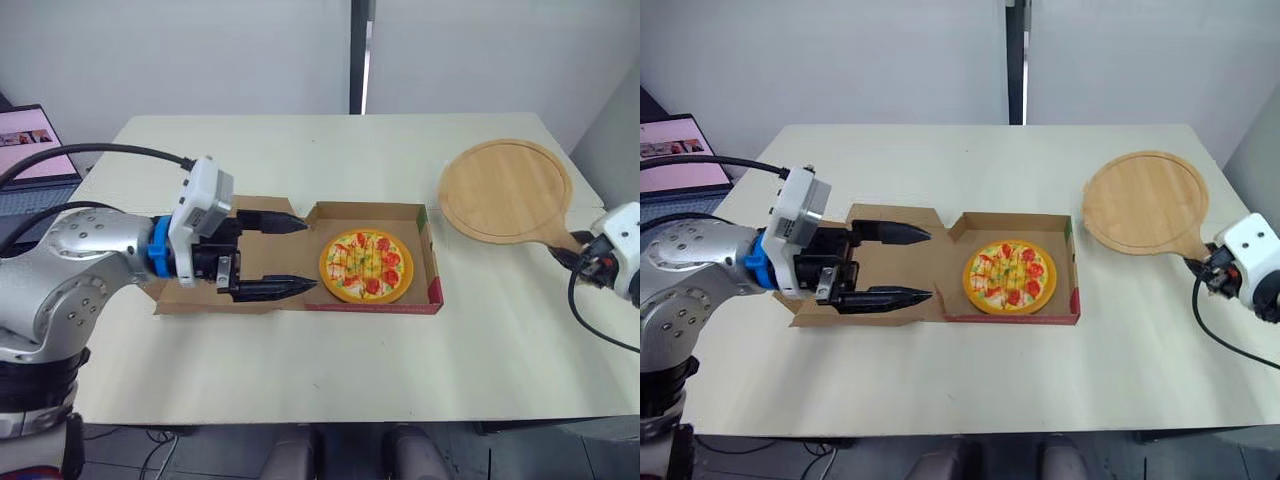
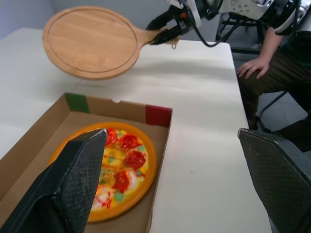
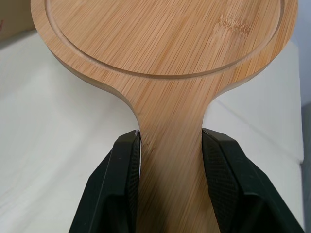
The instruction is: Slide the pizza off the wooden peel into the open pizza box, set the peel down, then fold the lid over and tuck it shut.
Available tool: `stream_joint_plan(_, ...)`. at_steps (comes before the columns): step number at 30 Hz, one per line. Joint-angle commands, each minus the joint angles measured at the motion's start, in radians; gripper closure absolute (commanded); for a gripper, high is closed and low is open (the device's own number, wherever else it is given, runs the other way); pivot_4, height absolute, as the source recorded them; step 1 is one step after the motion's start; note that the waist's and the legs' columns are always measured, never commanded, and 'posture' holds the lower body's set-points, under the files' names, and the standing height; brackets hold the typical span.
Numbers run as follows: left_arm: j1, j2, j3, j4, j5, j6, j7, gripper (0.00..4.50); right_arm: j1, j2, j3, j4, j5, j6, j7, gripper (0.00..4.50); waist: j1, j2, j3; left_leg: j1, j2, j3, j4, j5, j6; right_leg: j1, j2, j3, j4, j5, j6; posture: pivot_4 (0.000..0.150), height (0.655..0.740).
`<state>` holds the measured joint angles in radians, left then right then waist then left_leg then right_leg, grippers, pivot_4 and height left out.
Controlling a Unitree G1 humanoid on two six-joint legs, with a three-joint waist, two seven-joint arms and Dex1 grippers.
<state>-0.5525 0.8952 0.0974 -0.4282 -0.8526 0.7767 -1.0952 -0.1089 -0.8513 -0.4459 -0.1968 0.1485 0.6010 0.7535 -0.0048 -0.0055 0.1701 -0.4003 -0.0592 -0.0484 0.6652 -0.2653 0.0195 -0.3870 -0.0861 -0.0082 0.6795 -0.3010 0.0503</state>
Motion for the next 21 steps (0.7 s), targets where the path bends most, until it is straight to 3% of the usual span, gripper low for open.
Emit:
stream_joint_plan(1, -0.078, -0.051, -0.048, 0.006, 0.001, -0.024, -0.013, 0.0, 0.06, 0.077, -0.103, -0.166, 0.048, 0.143, -0.102, 2.93, 0.003, 0.0, 0.0, 0.0, 0.0, 0.0, 0.0, 0.0, 0.0, 0.0, 0.0, 0.0, 0.0, 0.0, 0.0, 0.15, 0.7281)
stream_joint_plan(6, -0.16, -0.139, -0.136, 0.059, 0.054, -0.058, -0.035, 0.0, 0.13, 0.177, -0.111, -0.257, 0.041, 0.278, -0.216, 2.93, 0.005, 0.0, 0.0, 0.0, -0.001, -0.001, 0.001, 0.0, 0.0, 0.001, 0.0, 0.0, 0.0, 0.0, 0.0, 0.15, 0.7281)
stream_joint_plan(17, -0.202, -0.224, -0.207, 0.126, 0.15, -0.086, -0.019, 0.0, 0.115, 0.243, -0.072, -0.239, 0.056, 0.407, -0.321, 2.93, 0.001, 0.0, 0.0, 0.0, 0.0, -0.001, 0.0, 0.0, -0.001, 0.0, 0.002, 0.0, 0.0, 0.0, 0.0, 0.15, 0.7281)
stream_joint_plan(21, -0.189, -0.22, -0.203, 0.124, 0.166, -0.091, -0.029, 0.0, 0.114, 0.243, -0.086, -0.243, 0.073, 0.432, -0.333, 1.68, 0.001, 0.0, 0.0, 0.001, 0.0, -0.001, 0.0, 0.0, 0.0, 0.0, 0.002, 0.0, 0.0, 0.0, 0.0, 0.15, 0.7281)
